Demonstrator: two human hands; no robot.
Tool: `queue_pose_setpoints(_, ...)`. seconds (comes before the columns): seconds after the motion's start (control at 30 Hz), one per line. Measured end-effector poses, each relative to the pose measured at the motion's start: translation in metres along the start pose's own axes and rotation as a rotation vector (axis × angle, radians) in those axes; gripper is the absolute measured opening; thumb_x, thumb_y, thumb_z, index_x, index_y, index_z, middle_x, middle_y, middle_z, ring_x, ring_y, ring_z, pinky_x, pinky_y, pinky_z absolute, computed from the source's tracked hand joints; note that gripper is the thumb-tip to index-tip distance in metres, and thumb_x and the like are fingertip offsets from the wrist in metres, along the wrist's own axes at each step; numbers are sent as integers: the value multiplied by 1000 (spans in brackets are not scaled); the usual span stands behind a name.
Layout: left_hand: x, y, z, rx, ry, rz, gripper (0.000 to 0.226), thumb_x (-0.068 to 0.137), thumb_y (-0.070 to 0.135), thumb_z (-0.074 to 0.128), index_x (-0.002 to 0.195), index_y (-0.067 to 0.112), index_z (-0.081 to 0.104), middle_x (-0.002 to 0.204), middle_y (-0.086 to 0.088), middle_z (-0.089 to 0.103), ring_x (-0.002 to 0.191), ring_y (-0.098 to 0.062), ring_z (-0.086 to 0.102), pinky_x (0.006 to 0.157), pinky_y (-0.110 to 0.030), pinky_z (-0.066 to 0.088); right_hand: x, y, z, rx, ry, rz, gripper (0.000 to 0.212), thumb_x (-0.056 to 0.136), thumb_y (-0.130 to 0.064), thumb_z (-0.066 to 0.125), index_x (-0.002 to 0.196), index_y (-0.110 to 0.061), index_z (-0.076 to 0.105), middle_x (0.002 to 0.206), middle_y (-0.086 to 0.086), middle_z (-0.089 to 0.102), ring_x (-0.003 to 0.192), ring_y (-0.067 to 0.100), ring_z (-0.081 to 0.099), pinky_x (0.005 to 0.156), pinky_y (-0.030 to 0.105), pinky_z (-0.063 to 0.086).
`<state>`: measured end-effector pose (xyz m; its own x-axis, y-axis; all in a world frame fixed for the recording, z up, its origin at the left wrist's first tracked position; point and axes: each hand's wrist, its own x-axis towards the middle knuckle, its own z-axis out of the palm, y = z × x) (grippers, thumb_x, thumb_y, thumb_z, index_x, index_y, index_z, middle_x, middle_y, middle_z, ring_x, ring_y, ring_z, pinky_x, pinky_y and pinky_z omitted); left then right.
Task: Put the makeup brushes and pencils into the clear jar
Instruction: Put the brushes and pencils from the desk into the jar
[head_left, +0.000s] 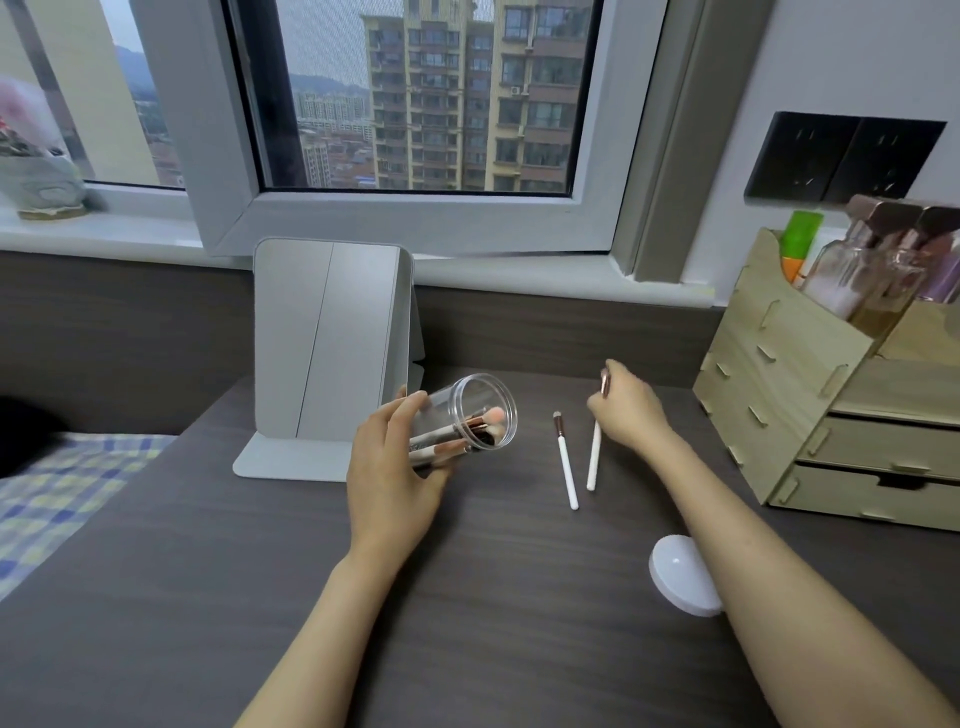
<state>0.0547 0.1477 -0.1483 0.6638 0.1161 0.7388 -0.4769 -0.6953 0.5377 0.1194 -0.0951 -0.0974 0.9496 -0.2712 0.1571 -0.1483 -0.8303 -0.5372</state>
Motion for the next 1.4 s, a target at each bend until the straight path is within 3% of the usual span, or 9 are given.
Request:
queue_pose_setpoints(0.1,0,0,0,4,-11,4,71,58,10,84,121,15,51,115,-12,58,104,-27,53,81,-28,37,-19,-18,-36,611,180,-40,24,80,4,50,101,-7,55,60,6,53,41,11,54,39,23,42)
queue_pose_setpoints(0.3,-1,0,2,7,-3,-21,71,59,13,84,120,18,49,116,-8,58,104,-21,50,82,-26,36,-97,-66,-81,1123,446,-375,37,88,6,53,102,-26,42,67,11,61,47,17,63,50,24,55)
queue_pose_setpoints(0.7,0,4,-2,-5,-21,-48,73,58,8,82,123,16,51,118,-10,56,105,-22,49,82,-25,34,-129,-82,-3,703,366,-642,7,90,-27,54,98,-28,53,79,-5,73,74,12,72,66,32,57)
queue_pose_setpoints(0.8,-1,4,-3,-19,-19,-57,73,59,9,82,124,16,50,119,-10,56,107,-22,49,84,-25,34,-128,-79,2,473,462,-700,16,86,-26,57,87,-14,68,84,-3,72,81,14,66,73,33,51)
queue_pose_setpoints(1.0,-1,3,-2,-17,-11,-53,74,58,10,84,124,17,50,119,-8,56,107,-20,48,83,-25,34,-121,-70,3,311,290,-638,23,80,-38,54,88,-28,73,119,-6,61,115,11,50,96,26,30)
queue_pose_setpoints(1.13,1,0,0,-8,4,-70,74,57,12,85,123,19,51,119,-7,57,105,-21,50,83,-22,33,-101,-53,-6,653,329,-371,14,82,-20,57,83,-26,70,91,-8,66,94,15,60,80,26,43)
queue_pose_setpoints(1.2,1,1,0,-10,8,-72,75,56,11,85,122,17,51,119,-8,58,104,-24,52,83,-24,34,-79,-39,-2,419,246,-108,14,85,-20,59,95,-20,68,83,-4,65,92,21,63,77,31,44)
queue_pose_setpoints(1.3,0,2,0,-8,5,-66,75,56,11,86,122,17,52,119,-9,57,105,-24,51,83,-25,34,-55,-22,15,19,-25,70,50,86,-38,61,128,-13,48,114,8,66,115,30,57,89,34,43)
queue_pose_setpoints(1.4,0,3,0,0,-1,-49,74,56,13,87,122,17,52,119,-9,57,104,-23,51,81,-26,35,-40,-18,29,-97,-80,124,59,83,-38,65,129,-9,43,130,13,58,121,34,53,89,36,44)
